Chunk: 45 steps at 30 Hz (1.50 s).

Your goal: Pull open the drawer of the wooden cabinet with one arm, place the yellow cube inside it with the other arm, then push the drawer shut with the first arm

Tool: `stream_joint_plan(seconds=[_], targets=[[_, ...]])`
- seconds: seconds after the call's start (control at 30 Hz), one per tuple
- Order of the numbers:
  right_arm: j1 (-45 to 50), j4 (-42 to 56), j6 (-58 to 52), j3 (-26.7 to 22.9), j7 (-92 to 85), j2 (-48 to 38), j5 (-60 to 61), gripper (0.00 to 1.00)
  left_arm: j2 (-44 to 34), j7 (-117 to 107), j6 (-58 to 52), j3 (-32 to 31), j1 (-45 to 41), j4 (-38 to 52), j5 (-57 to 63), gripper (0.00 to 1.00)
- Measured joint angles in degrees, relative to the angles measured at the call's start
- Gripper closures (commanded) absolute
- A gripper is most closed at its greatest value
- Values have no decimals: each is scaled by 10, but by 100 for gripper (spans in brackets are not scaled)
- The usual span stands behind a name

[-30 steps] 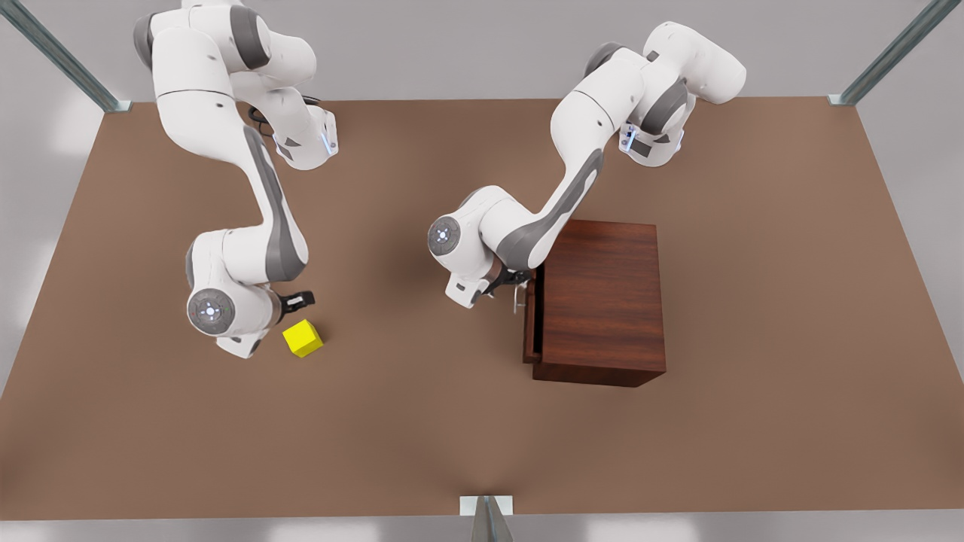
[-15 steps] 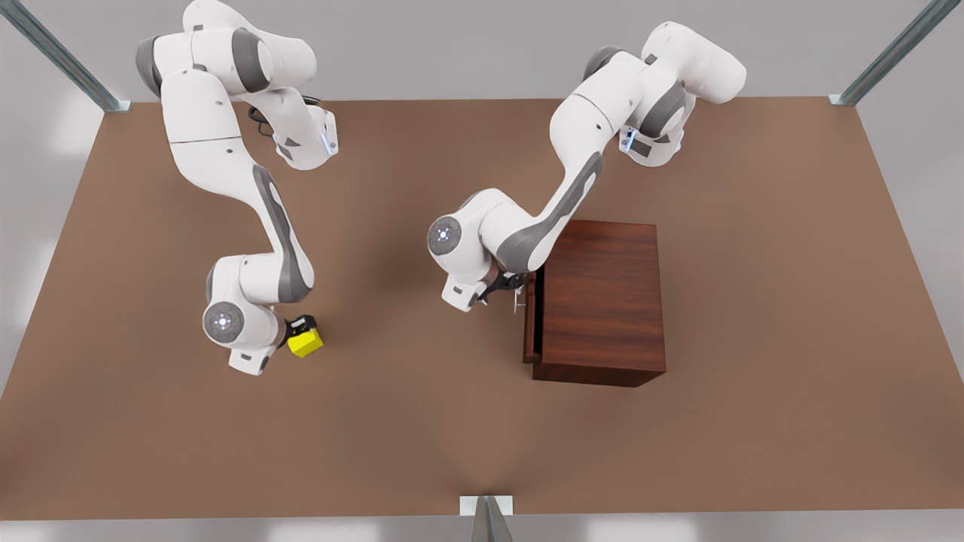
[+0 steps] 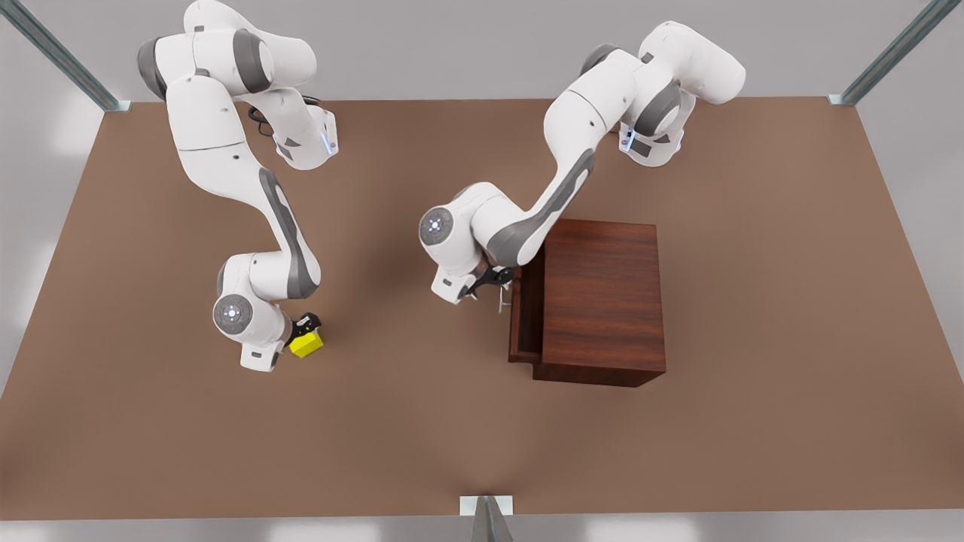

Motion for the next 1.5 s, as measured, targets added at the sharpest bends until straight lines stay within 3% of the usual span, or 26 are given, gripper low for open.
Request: stream_joint_plan(seconds=[0.57,0.7,0.77,0.8,0.9,1.0,1.07,1.13,1.27,1.5], targets=[[-4,-9,31,-1,-30,37,6,0,8,-17,21,1,-20,21,-3,12],[-3,-17,41,-1,-34,40,6,0,-6,-22,10,3,-21,48,-24,0],[-3,-18,45,-1,-35,40,7,27,-55,-25,-28,2,22,60,-58,0],[-3,-18,46,-1,-37,40,8,34,-92,-25,-57,2,51,63,-73,0],[-3,-16,48,0,-42,39,13,34,-213,5,-190,2,184,65,-104,0],[-3,-10,45,0,-47,29,20,34,-239,59,-284,4,276,60,-117,0],[2,12,28,3,-50,10,21,34,-357,105,-262,-14,344,-145,-120,0],[5,57,-4,27,-57,-4,22,34,-396,148,-235,-50,381,-237,-110,0],[24,143,-65,97,-81,-4,19,34,-398,221,-217,-69,379,-268,-107,0],[178,291,-123,114,-114,9,-10,33,-396,315,-208,-79,373,-270,-108,0]])
